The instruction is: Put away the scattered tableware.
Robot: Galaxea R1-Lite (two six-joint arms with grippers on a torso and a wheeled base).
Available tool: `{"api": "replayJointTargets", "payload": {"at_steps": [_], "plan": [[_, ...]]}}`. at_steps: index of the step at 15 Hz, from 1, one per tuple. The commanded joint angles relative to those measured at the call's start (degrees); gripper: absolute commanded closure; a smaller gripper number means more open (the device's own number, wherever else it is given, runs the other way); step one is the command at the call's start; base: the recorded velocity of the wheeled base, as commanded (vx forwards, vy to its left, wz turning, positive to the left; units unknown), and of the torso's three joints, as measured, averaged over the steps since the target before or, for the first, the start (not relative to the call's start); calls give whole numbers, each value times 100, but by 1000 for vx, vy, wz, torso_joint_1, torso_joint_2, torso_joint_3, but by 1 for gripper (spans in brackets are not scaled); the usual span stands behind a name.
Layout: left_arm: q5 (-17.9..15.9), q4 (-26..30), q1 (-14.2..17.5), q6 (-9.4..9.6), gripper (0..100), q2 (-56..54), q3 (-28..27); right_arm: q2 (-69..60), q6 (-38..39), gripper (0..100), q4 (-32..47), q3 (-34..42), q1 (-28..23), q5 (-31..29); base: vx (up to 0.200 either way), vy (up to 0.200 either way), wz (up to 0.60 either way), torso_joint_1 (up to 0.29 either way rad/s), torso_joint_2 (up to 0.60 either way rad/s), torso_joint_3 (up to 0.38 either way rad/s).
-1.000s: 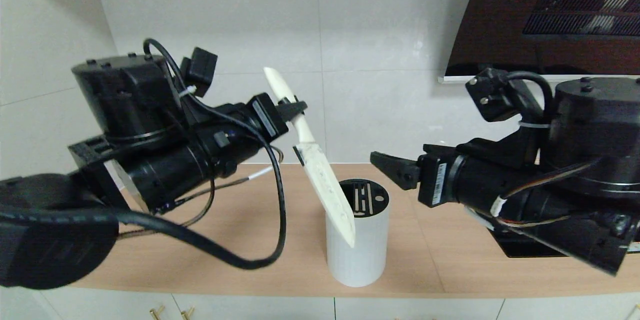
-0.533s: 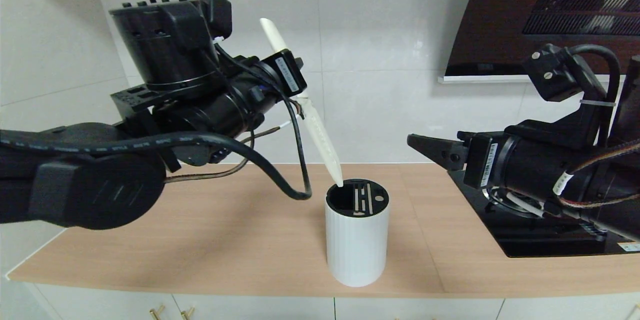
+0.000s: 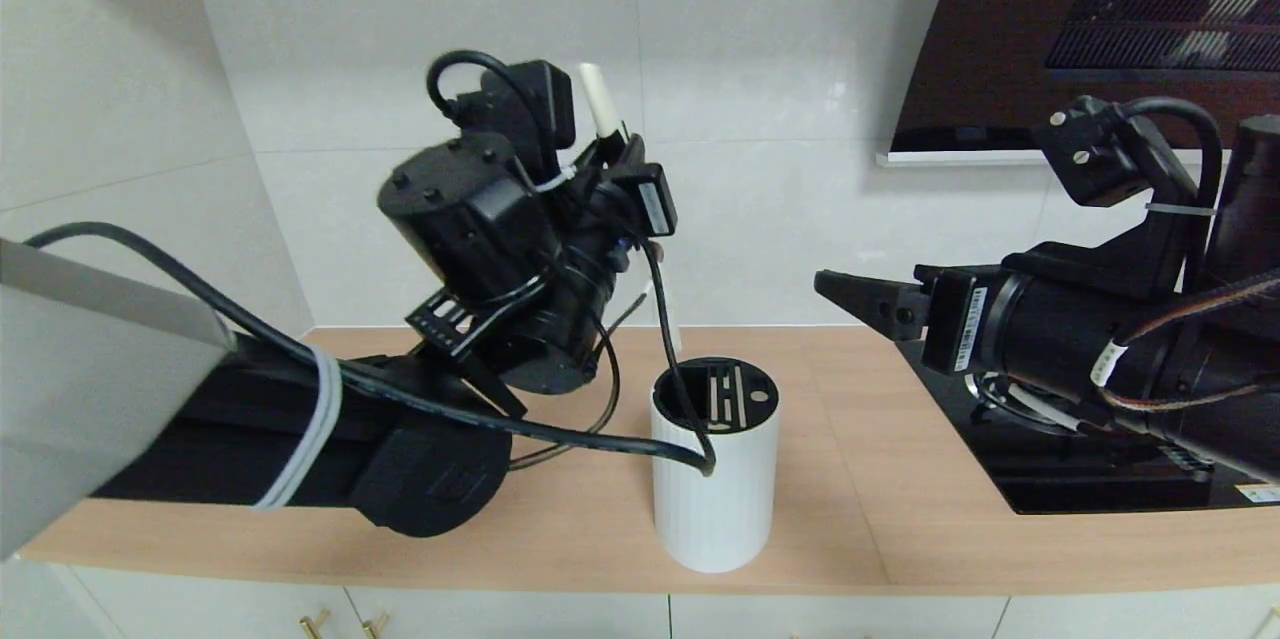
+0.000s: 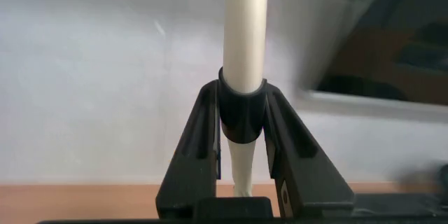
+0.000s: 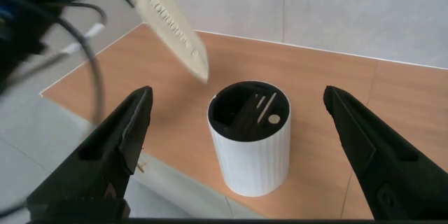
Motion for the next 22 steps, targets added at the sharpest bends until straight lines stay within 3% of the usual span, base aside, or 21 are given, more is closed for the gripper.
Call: {"api": "replayJointTargets", "payload": {"at_steps": [1, 7, 12, 19, 22], "plan": [[5, -13, -54, 18, 100, 331, 82, 98, 2, 0, -3, 8, 4, -4, 0, 0, 0, 0, 0, 0], [23, 31, -54, -8, 100, 560, 56, 142, 2, 0, -12, 8, -5, -4, 0, 0, 0, 0, 0, 0], [32, 31, -54, -228, 100, 850, -102, 177, 2, 0, -12, 17, -5, -4, 0, 0, 0, 0, 0, 0], [32, 31, -72, -289, 100, 1245, -164, 186, 2, 0, -12, 25, -5, -4, 0, 0, 0, 0, 0, 0], [58, 101, -159, -447, 100, 1421, -146, 186, 2, 0, -29, 43, -5, -4, 0, 0, 0, 0, 0, 0]]}}
